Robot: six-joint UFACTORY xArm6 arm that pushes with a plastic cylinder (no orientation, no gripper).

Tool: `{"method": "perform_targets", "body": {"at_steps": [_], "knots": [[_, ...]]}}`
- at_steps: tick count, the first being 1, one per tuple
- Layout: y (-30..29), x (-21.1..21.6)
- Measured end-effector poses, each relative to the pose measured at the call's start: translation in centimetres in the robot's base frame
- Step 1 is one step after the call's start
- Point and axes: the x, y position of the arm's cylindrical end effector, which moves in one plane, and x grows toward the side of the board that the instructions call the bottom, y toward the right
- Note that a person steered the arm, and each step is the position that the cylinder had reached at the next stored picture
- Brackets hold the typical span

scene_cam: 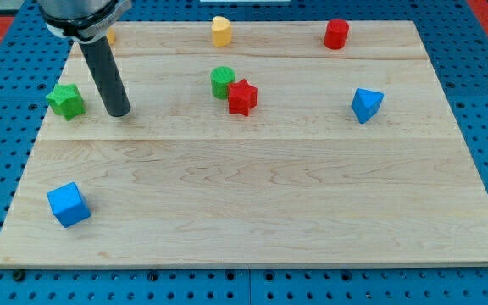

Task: Move the blue triangle in between the green circle and red star

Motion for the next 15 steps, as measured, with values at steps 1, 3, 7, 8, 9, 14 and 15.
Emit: {"method": "perform_targets", "body": {"at_steps": [1, 3, 7, 8, 9, 14, 15], "knots": [[2.3, -0.4], [9.4, -3.5], [41.0, -2.8], [34.1, -2.1], [23.5, -0.5], [15.8, 1.3], [16.6, 4.2]]}}
